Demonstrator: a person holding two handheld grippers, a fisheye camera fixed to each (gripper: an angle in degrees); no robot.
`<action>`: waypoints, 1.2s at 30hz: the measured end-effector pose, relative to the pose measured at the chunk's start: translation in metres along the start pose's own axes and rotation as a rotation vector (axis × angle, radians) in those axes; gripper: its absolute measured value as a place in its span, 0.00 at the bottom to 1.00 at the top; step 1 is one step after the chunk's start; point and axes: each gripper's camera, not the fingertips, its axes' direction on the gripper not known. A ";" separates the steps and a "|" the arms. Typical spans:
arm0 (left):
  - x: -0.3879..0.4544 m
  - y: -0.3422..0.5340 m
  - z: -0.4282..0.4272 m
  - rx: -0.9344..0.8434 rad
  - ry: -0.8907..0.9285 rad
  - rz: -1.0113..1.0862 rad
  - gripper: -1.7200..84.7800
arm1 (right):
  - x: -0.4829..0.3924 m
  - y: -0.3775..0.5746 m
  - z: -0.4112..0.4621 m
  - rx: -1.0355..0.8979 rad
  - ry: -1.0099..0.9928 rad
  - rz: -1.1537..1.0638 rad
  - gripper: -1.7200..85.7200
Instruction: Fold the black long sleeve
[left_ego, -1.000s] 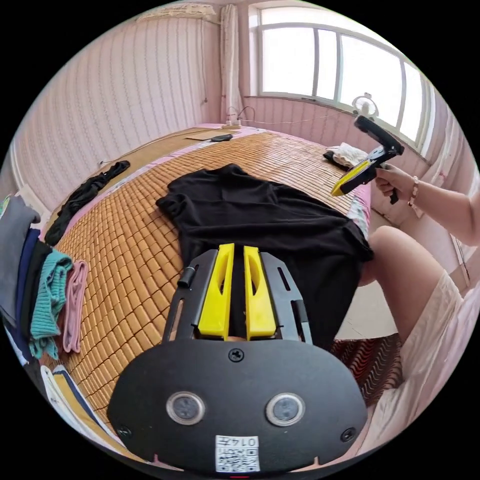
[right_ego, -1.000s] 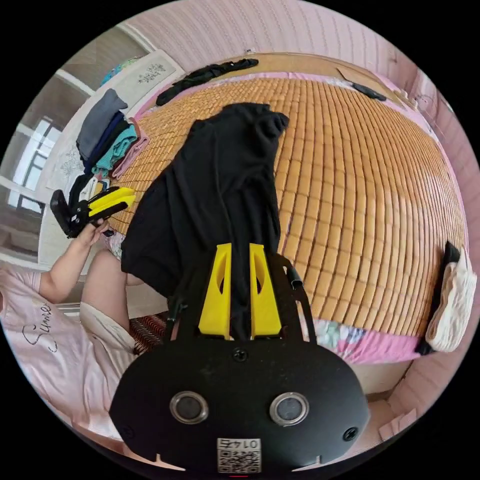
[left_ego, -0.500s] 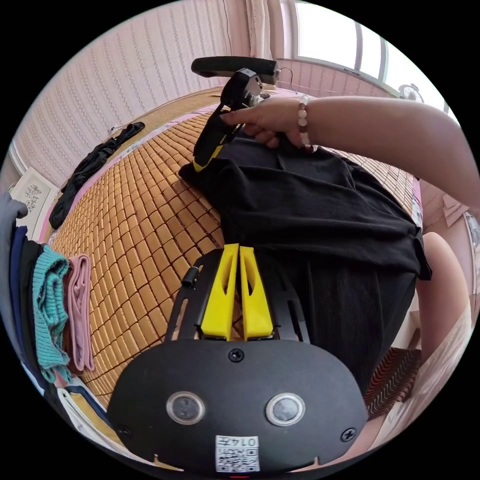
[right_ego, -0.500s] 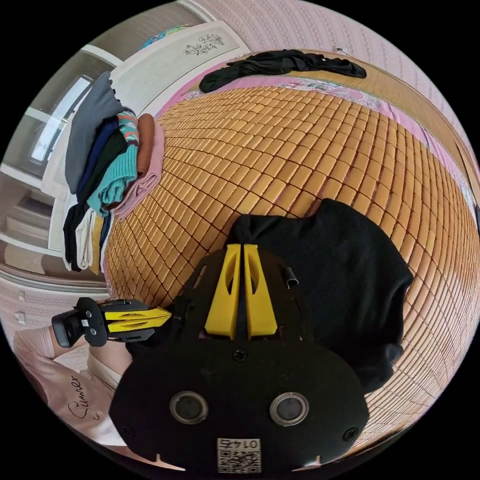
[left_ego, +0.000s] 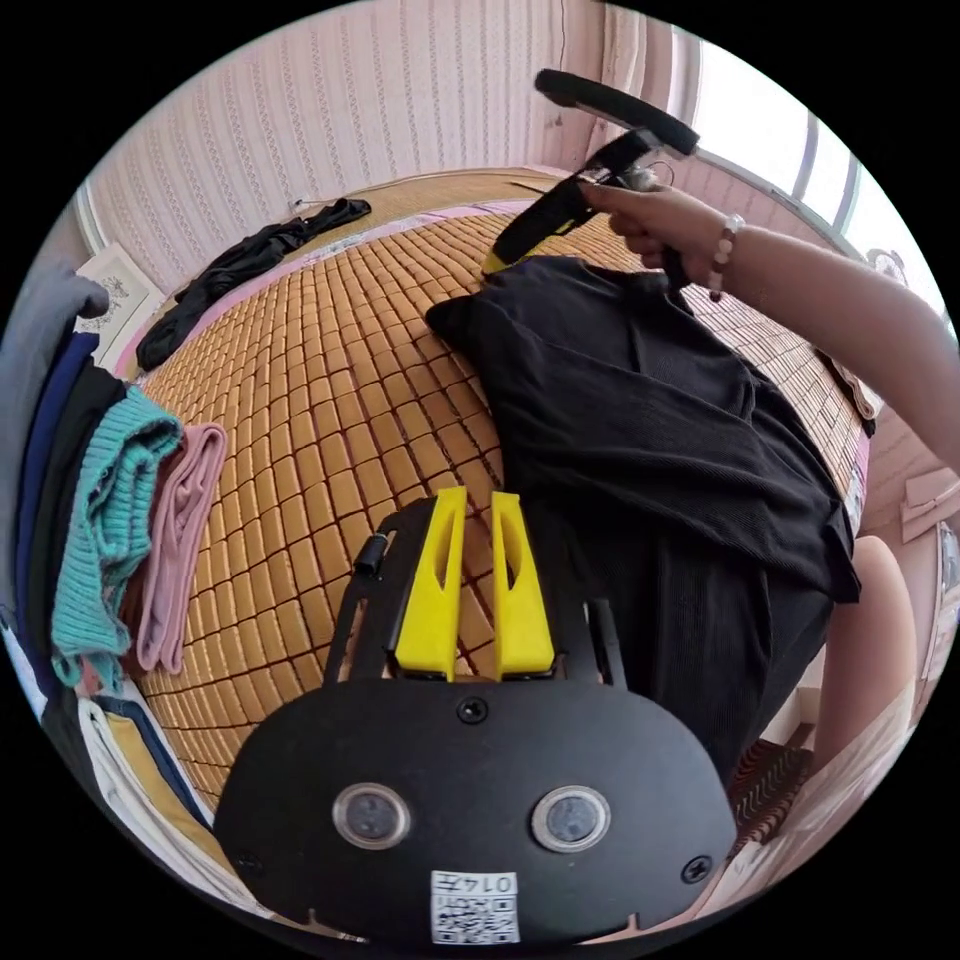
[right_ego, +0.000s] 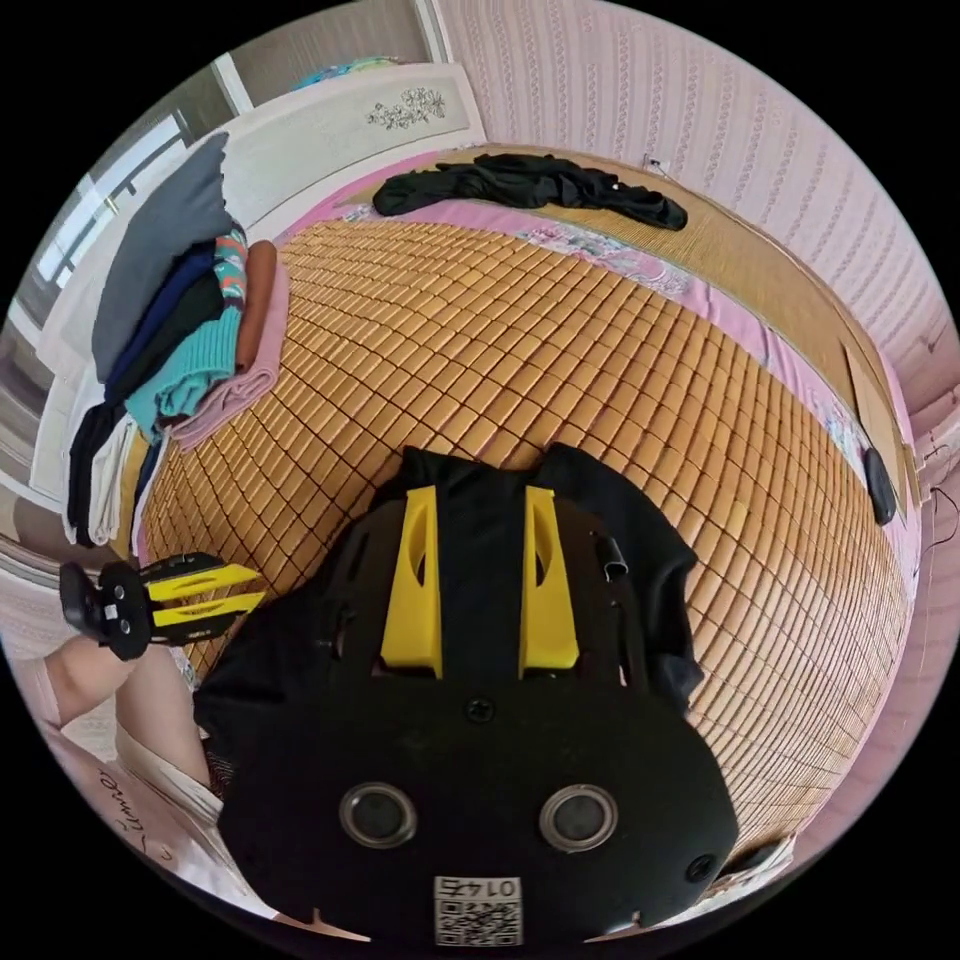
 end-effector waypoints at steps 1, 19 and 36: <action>0.000 0.007 -0.016 0.035 0.013 0.003 0.08 | 0.001 0.012 -0.016 0.020 -0.001 -0.001 0.15; 0.290 0.061 0.010 -0.184 0.731 0.526 0.10 | -0.059 0.350 -0.127 -0.324 -0.145 0.105 0.10; -0.167 -0.122 0.024 0.151 0.168 -0.118 0.12 | 0.113 0.125 -0.132 0.022 -0.167 0.350 0.21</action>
